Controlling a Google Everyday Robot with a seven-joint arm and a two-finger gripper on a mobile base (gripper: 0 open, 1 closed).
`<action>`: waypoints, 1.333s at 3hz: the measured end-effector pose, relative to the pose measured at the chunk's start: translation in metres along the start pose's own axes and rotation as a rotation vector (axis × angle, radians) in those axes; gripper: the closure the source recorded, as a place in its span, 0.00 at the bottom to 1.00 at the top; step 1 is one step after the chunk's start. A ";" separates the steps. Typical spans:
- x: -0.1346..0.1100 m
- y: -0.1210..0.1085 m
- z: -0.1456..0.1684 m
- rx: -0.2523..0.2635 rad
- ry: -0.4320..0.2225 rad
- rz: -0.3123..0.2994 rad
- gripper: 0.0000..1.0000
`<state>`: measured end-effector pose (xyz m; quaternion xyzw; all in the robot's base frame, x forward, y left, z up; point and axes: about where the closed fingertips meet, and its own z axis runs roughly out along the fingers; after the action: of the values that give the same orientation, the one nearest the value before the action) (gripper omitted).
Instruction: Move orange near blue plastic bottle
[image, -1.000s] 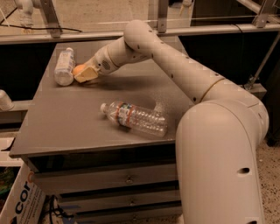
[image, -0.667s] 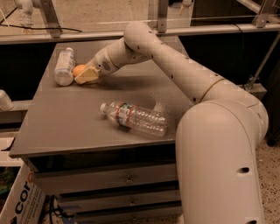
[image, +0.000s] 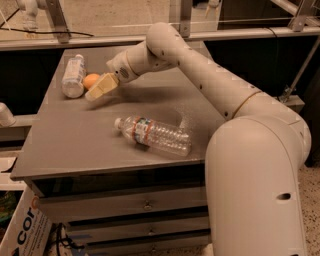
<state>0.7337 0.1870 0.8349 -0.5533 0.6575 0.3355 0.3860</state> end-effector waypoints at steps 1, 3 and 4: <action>-0.005 -0.006 -0.017 0.017 -0.019 -0.008 0.00; 0.003 -0.032 -0.095 0.104 -0.077 -0.044 0.00; 0.014 -0.044 -0.141 0.156 -0.139 -0.046 0.00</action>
Offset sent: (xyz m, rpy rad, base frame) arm 0.0206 -0.0981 0.0522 0.0573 -0.1076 -0.0767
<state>0.7566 0.0507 0.8888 -0.5119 0.6405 0.3120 0.4800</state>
